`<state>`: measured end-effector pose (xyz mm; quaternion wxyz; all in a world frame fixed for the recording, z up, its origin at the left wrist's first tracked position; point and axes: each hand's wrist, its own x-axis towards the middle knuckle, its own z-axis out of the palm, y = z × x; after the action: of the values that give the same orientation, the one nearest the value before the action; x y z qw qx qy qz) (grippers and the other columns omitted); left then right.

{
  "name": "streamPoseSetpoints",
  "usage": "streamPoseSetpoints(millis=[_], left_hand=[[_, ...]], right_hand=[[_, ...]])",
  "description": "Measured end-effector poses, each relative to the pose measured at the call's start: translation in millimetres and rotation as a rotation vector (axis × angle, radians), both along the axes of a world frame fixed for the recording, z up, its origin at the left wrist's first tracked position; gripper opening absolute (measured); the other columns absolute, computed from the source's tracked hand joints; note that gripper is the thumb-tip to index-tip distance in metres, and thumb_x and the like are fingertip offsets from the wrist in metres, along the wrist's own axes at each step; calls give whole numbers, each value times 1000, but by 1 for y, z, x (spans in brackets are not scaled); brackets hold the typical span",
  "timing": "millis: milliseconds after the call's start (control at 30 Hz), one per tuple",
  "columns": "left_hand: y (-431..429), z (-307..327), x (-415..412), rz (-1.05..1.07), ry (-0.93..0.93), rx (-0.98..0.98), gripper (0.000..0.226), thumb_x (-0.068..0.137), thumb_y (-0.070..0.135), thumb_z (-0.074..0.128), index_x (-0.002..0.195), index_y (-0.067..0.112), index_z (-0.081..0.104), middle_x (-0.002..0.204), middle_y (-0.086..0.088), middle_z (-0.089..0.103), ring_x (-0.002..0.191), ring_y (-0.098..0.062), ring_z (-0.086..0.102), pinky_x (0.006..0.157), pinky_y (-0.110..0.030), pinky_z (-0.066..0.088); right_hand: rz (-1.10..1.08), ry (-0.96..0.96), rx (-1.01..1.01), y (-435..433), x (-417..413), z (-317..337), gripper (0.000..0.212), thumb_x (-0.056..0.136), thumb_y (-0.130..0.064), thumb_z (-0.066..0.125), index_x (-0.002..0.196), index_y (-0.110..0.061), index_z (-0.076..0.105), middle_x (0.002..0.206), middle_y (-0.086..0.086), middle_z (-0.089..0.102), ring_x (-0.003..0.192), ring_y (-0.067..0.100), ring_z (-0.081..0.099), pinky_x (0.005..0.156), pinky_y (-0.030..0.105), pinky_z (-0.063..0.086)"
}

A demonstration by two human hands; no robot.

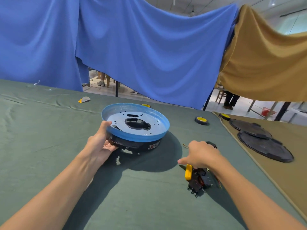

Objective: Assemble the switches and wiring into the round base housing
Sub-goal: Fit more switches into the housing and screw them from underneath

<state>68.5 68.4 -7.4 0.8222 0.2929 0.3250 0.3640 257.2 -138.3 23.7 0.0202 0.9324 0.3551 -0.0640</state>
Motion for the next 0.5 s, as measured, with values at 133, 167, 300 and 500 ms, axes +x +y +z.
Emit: streamPoseSetpoints(millis=[133,167,300,500], left_hand=[[-10,-2,5,17,1,15,24,87,20,67,94,3,52,111,-21,63,109,-34,65,78,-46,57],[-11,-2,6,20,5,26,23,87,20,67,94,4,52,111,-21,64,108,-34,66,74,-44,57],[-14,-3,5,20,-8,24,25,86,21,69,98,5,53,114,-21,66,102,-30,68,69,-41,56],[-17,-5,6,15,-20,37,26,87,21,69,99,4,54,114,-20,67,104,-30,68,74,-41,57]], right_hand=[[-12,-14,39,-2,-12,-2,28,74,-30,62,65,-21,37,79,3,51,78,30,53,60,30,41],[-13,-27,51,-2,-16,-3,24,75,-27,60,67,-21,38,83,4,53,81,31,55,61,31,42],[-21,-64,118,-1,-25,-4,24,79,-29,61,69,-18,41,73,1,47,77,29,53,52,29,35],[-96,-141,285,-3,-26,26,25,81,-31,58,71,-16,41,73,3,46,75,30,48,54,31,34]])
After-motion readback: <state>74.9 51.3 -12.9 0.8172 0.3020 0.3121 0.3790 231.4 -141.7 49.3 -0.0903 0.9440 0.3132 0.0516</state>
